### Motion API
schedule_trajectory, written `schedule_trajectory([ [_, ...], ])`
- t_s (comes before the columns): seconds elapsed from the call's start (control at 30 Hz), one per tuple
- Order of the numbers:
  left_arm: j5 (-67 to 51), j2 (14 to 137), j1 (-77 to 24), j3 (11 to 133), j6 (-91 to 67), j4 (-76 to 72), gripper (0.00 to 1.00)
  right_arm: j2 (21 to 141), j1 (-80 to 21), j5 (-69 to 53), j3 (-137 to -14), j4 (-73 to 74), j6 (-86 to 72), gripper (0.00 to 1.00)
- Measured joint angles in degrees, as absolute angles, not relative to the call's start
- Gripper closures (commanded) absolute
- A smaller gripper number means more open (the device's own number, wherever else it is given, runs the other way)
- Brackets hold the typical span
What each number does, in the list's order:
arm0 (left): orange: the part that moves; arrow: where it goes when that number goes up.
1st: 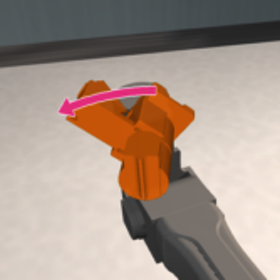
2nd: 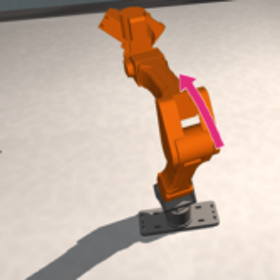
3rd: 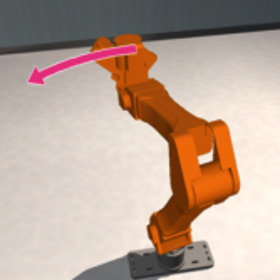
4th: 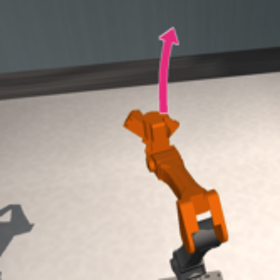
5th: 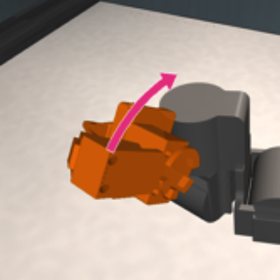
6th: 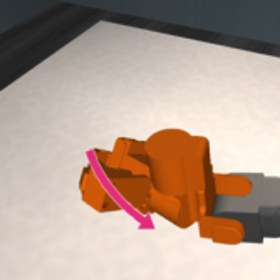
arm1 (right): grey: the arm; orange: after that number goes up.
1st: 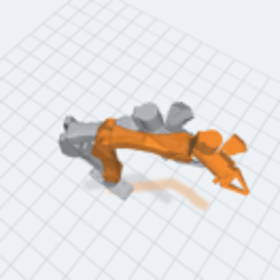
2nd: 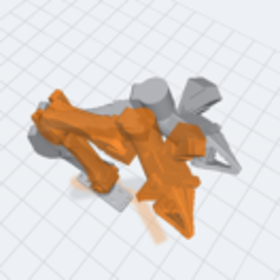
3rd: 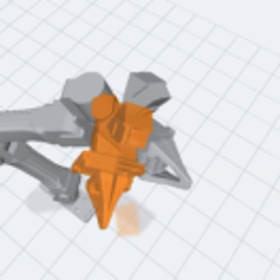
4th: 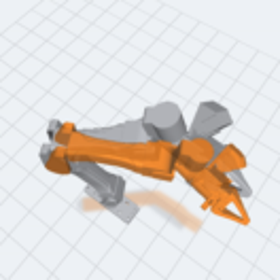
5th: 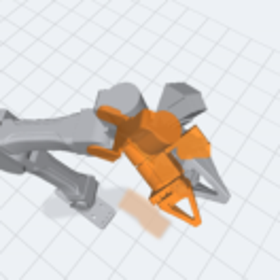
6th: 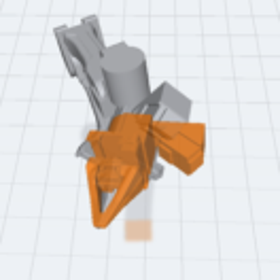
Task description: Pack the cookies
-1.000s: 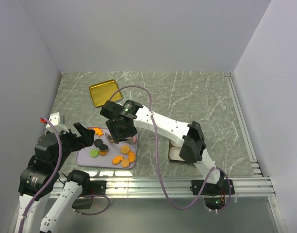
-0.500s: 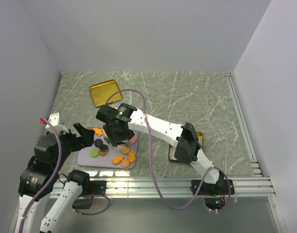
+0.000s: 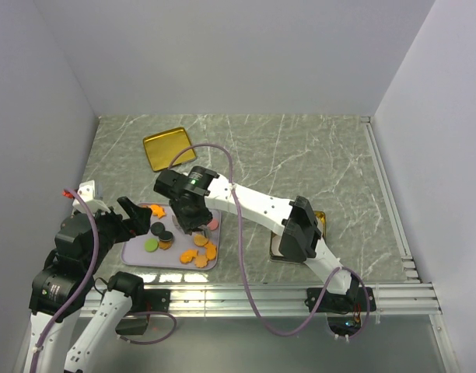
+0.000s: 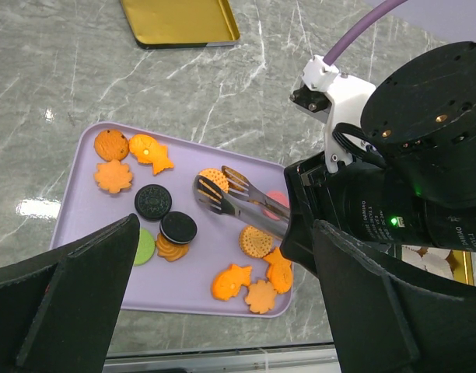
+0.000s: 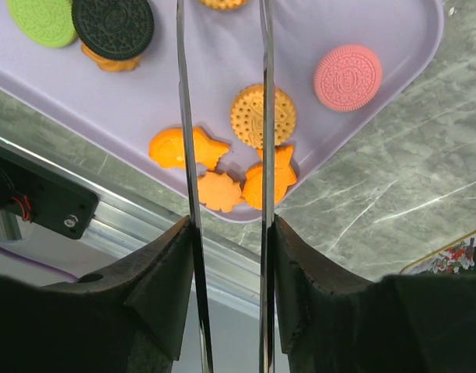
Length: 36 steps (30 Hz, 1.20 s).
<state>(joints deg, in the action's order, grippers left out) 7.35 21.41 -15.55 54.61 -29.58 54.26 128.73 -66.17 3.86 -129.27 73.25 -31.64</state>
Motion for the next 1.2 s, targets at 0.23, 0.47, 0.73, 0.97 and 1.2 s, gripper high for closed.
schedule_trajectory([
  [0.23, 7.3, 21.4, -15.6, 54.6, -29.6, 54.3, 0.01, 128.7, -66.2, 3.9, -129.1, 73.3, -31.7, 0.57],
  [0.47, 7.3, 21.4, -15.5, 54.6, -29.6, 54.2, 0.01, 127.8, -65.9, 3.9, -128.9, 73.4, -32.1, 0.57],
  [0.73, 7.3, 21.4, -15.5, 54.6, -29.6, 54.2, 0.00, 123.5, -65.3, 4.9, -128.0, 74.3, -33.2, 0.57],
  [0.97, 7.3, 21.4, -15.4, 54.6, -29.6, 54.2, 0.01, 118.7, -64.3, 6.2, -124.2, 74.7, -34.0, 0.58],
  [1.2, 7.3, 21.4, -15.4, 54.6, -29.6, 54.2, 0.01, 108.1, -60.6, 8.2, -114.8, 74.5, -34.9, 0.59],
])
